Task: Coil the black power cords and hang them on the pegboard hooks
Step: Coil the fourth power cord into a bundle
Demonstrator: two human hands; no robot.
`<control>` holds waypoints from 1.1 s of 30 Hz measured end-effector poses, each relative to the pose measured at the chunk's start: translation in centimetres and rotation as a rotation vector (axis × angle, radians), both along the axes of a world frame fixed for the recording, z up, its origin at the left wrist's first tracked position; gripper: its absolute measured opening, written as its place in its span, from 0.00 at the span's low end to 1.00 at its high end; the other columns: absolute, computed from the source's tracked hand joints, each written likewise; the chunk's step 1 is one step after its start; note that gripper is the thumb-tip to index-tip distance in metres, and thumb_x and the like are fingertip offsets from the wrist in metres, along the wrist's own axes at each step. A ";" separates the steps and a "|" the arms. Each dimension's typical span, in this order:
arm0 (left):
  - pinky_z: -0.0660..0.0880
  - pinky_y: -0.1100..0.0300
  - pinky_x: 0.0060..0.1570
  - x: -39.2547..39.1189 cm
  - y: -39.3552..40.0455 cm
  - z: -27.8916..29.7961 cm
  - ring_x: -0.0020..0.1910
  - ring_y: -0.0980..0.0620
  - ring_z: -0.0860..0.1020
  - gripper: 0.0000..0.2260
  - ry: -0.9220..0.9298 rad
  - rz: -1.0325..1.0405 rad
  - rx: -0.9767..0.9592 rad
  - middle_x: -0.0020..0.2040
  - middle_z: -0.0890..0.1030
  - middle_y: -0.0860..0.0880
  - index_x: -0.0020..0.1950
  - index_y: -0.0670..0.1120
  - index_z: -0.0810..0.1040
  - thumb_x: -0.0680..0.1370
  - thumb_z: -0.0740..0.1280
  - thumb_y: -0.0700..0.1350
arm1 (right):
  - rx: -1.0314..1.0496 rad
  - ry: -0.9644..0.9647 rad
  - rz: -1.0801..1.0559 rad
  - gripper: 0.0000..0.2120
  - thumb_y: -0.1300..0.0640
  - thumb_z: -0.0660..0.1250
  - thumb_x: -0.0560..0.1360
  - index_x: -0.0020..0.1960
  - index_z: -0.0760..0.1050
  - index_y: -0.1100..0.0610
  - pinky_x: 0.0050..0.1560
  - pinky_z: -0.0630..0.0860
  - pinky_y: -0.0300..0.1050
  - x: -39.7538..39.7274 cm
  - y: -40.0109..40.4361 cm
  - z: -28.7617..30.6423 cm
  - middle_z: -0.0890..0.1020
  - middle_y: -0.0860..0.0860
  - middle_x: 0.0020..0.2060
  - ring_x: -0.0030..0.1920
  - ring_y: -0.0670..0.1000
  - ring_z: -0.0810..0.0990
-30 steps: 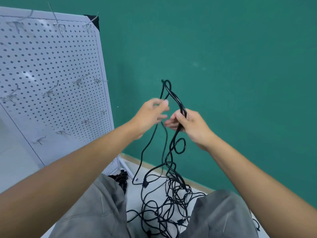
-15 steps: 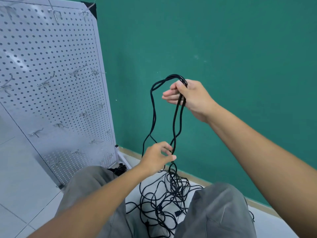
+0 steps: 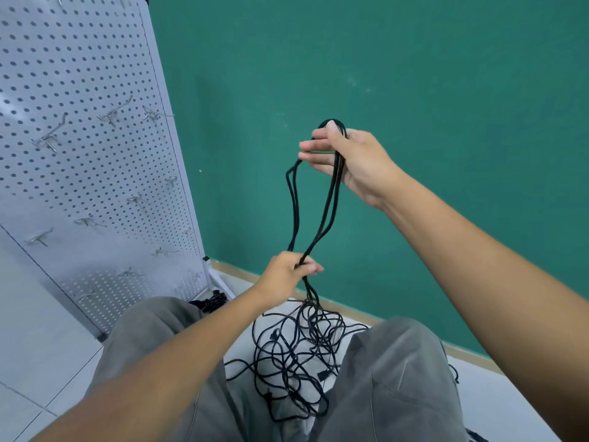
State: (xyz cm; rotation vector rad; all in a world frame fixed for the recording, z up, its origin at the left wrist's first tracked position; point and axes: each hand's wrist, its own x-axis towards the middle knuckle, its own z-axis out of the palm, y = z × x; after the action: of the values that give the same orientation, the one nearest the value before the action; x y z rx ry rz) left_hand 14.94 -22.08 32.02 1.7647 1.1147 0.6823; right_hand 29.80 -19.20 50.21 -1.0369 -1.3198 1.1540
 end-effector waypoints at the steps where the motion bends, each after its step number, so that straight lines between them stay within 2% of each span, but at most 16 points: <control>1: 0.77 0.65 0.58 -0.4 0.0 0.7 0.53 0.57 0.84 0.09 -0.022 -0.009 0.000 0.52 0.86 0.50 0.56 0.42 0.86 0.83 0.66 0.38 | -0.023 -0.017 -0.011 0.16 0.48 0.57 0.86 0.61 0.74 0.61 0.64 0.79 0.51 0.4 0.0 -0.7 0.86 0.57 0.55 0.57 0.57 0.85; 2: 0.77 0.66 0.58 -0.8 0.0 1.5 0.55 0.56 0.84 0.09 -0.048 -0.019 -0.018 0.53 0.87 0.49 0.57 0.42 0.85 0.84 0.66 0.39 | -0.052 -0.028 -0.020 0.17 0.46 0.56 0.86 0.60 0.74 0.58 0.65 0.78 0.52 0.6 -0.1 -1.5 0.85 0.56 0.57 0.58 0.56 0.85; 4: 0.77 0.60 0.60 -1.3 0.0 3.5 0.57 0.54 0.84 0.08 -0.109 -0.031 -0.065 0.56 0.86 0.45 0.58 0.41 0.84 0.84 0.65 0.39 | -0.118 -0.030 -0.030 0.21 0.42 0.53 0.85 0.63 0.73 0.58 0.66 0.77 0.52 0.8 -0.8 -3.7 0.83 0.57 0.61 0.59 0.54 0.84; 6: 0.78 0.55 0.60 -1.8 0.1 5.5 0.55 0.51 0.85 0.08 -0.186 -0.030 -0.078 0.56 0.86 0.42 0.57 0.39 0.83 0.84 0.65 0.38 | -0.175 -0.062 -0.017 0.28 0.39 0.49 0.85 0.68 0.72 0.60 0.66 0.77 0.51 0.8 -2.3 -6.4 0.81 0.56 0.63 0.60 0.54 0.83; 8: 0.81 0.51 0.58 -2.3 0.4 7.6 0.51 0.48 0.86 0.06 -0.280 -0.024 -0.066 0.53 0.86 0.41 0.56 0.39 0.83 0.83 0.66 0.36 | -0.229 -0.099 0.016 0.32 0.35 0.47 0.82 0.67 0.74 0.58 0.68 0.76 0.51 0.6 -3.8 -9.3 0.82 0.55 0.62 0.61 0.52 0.82; 11: 0.82 0.56 0.53 -3.0 1.2 10.5 0.48 0.50 0.86 0.07 -0.277 -0.030 -0.014 0.53 0.87 0.42 0.58 0.38 0.83 0.83 0.67 0.37 | -0.296 -0.174 0.089 0.38 0.26 0.46 0.74 0.64 0.78 0.51 0.71 0.72 0.48 -0.4 -5.4 -12.8 0.83 0.52 0.63 0.64 0.50 0.81; 13: 0.82 0.59 0.49 -3.4 1.7 12.4 0.47 0.52 0.87 0.07 -0.232 -0.034 0.030 0.53 0.87 0.44 0.58 0.39 0.83 0.83 0.66 0.39 | -0.302 -0.195 0.130 0.33 0.31 0.45 0.77 0.61 0.78 0.50 0.67 0.73 0.43 -1.2 -6.2 -14.2 0.84 0.52 0.60 0.61 0.49 0.82; 15: 0.84 0.55 0.51 -3.9 2.3 14.1 0.48 0.49 0.87 0.07 -0.244 -0.019 0.059 0.53 0.87 0.45 0.58 0.39 0.83 0.83 0.67 0.40 | -0.272 -0.209 0.146 0.22 0.41 0.49 0.84 0.61 0.75 0.52 0.62 0.75 0.42 -1.7 -6.8 -14.9 0.84 0.56 0.59 0.57 0.49 0.84; 18: 0.84 0.50 0.53 -4.5 3.2 15.8 0.49 0.46 0.87 0.08 -0.273 0.026 0.073 0.53 0.87 0.45 0.59 0.39 0.82 0.83 0.67 0.40 | -0.186 -0.300 0.169 0.09 0.53 0.56 0.86 0.57 0.74 0.54 0.64 0.76 0.46 -2.1 -7.4 -15.3 0.86 0.53 0.50 0.54 0.50 0.85; 21: 0.84 0.52 0.51 -4.8 3.5 16.3 0.48 0.45 0.87 0.12 -0.324 0.073 0.058 0.53 0.87 0.43 0.65 0.39 0.78 0.83 0.68 0.41 | -0.135 -0.270 0.103 0.10 0.62 0.56 0.86 0.48 0.73 0.59 0.56 0.81 0.47 -3.0 -7.5 -14.4 0.82 0.54 0.40 0.44 0.54 0.86; 23: 0.84 0.55 0.50 -4.9 3.5 15.7 0.46 0.46 0.87 0.20 -0.345 0.128 0.051 0.54 0.86 0.41 0.73 0.41 0.71 0.82 0.69 0.42 | -0.128 -0.189 0.024 0.11 0.63 0.55 0.86 0.46 0.71 0.59 0.50 0.82 0.43 -3.2 -7.5 -13.1 0.80 0.56 0.38 0.40 0.54 0.85; 25: 0.83 0.58 0.51 -5.1 3.1 14.6 0.48 0.49 0.87 0.28 -0.267 0.153 0.059 0.57 0.85 0.42 0.79 0.42 0.63 0.82 0.70 0.45 | -0.118 -0.078 -0.026 0.11 0.62 0.56 0.86 0.46 0.71 0.59 0.49 0.83 0.45 -2.7 -6.9 -11.6 0.80 0.55 0.36 0.39 0.55 0.86; 27: 0.82 0.60 0.54 -5.4 2.2 12.7 0.50 0.52 0.86 0.32 -0.194 0.137 0.046 0.60 0.84 0.45 0.82 0.42 0.58 0.82 0.68 0.49 | -0.084 -0.025 -0.052 0.11 0.61 0.56 0.86 0.46 0.72 0.59 0.51 0.84 0.50 -2.1 -6.2 -9.7 0.81 0.52 0.35 0.41 0.56 0.86; 30: 0.79 0.59 0.61 -5.6 -0.1 9.3 0.54 0.58 0.84 0.36 -0.126 0.132 0.052 0.66 0.82 0.51 0.84 0.49 0.51 0.82 0.66 0.54 | -0.045 0.020 -0.077 0.12 0.60 0.56 0.86 0.46 0.72 0.59 0.50 0.84 0.50 -2.2 -4.9 -6.7 0.82 0.53 0.36 0.41 0.55 0.86; 31: 0.76 0.58 0.65 -5.7 -0.8 8.2 0.56 0.61 0.83 0.36 -0.106 0.126 0.053 0.66 0.81 0.53 0.84 0.50 0.52 0.82 0.66 0.55 | -0.045 0.038 -0.081 0.11 0.60 0.56 0.86 0.47 0.72 0.59 0.49 0.85 0.49 -2.4 -4.5 -5.7 0.82 0.54 0.37 0.41 0.55 0.87; 33: 0.72 0.60 0.67 -5.5 -2.4 6.1 0.59 0.65 0.79 0.33 -0.080 0.088 0.017 0.67 0.80 0.55 0.82 0.49 0.60 0.81 0.67 0.56 | -0.042 0.051 -0.079 0.10 0.61 0.56 0.86 0.48 0.71 0.60 0.48 0.85 0.49 -2.8 -3.9 -4.0 0.82 0.56 0.38 0.41 0.55 0.87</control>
State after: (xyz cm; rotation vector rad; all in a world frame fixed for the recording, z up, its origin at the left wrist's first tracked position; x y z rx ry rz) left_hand 9.48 -24.44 38.10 1.6959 1.1404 0.8110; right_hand 26.95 -23.06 46.26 -1.0737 -1.2083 1.1463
